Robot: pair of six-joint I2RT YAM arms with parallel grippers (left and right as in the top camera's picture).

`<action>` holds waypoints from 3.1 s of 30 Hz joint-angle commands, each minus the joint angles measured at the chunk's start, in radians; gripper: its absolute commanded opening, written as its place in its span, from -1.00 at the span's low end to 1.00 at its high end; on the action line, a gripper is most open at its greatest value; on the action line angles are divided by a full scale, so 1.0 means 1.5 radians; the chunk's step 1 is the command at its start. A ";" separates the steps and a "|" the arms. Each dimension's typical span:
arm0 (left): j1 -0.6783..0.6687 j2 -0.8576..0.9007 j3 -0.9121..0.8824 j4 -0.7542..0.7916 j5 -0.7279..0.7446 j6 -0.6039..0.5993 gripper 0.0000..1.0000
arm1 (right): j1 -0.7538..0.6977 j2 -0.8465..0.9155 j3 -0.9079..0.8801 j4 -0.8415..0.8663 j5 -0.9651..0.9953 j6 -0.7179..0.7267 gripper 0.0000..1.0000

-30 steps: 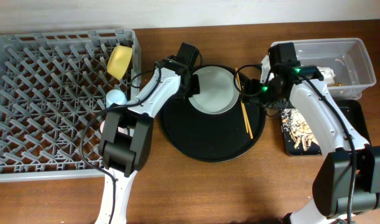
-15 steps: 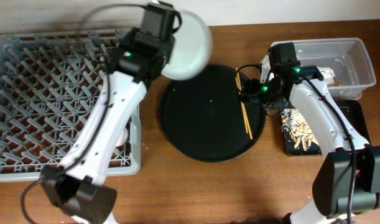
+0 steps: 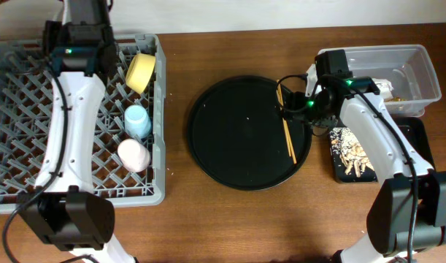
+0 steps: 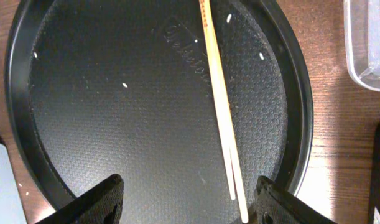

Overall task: Sort waste into correct bins and load items into the dishwasher rack
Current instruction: 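Lift the white plate and lower it into the rack slots, then reach the left gripper to the chopsticks on the black tray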

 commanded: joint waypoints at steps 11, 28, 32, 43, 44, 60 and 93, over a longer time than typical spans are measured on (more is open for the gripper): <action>0.000 0.079 -0.015 0.008 0.002 0.025 -1.00 | 0.003 0.001 0.007 0.009 0.019 -0.005 0.38; 0.008 0.120 -0.015 0.073 -0.040 0.090 -1.00 | 0.003 0.001 0.007 0.006 0.019 -0.005 0.38; 0.008 0.121 -0.016 0.069 -0.040 0.089 -1.00 | 0.003 0.001 0.007 0.007 0.019 -0.005 0.38; 0.006 0.173 -0.028 0.070 -0.038 0.084 -1.00 | 0.003 0.001 0.007 0.002 0.024 -0.005 0.38; 0.005 0.174 -0.028 0.070 -0.037 0.084 -1.00 | 0.003 0.001 0.007 0.002 0.024 -0.005 0.38; -0.030 0.086 -0.026 0.154 -0.133 0.018 0.99 | 0.003 0.001 0.007 -0.003 0.024 -0.005 0.51; -0.488 0.279 -0.026 0.071 0.466 -0.496 0.99 | -0.268 -0.215 0.085 -0.246 0.042 -0.021 0.65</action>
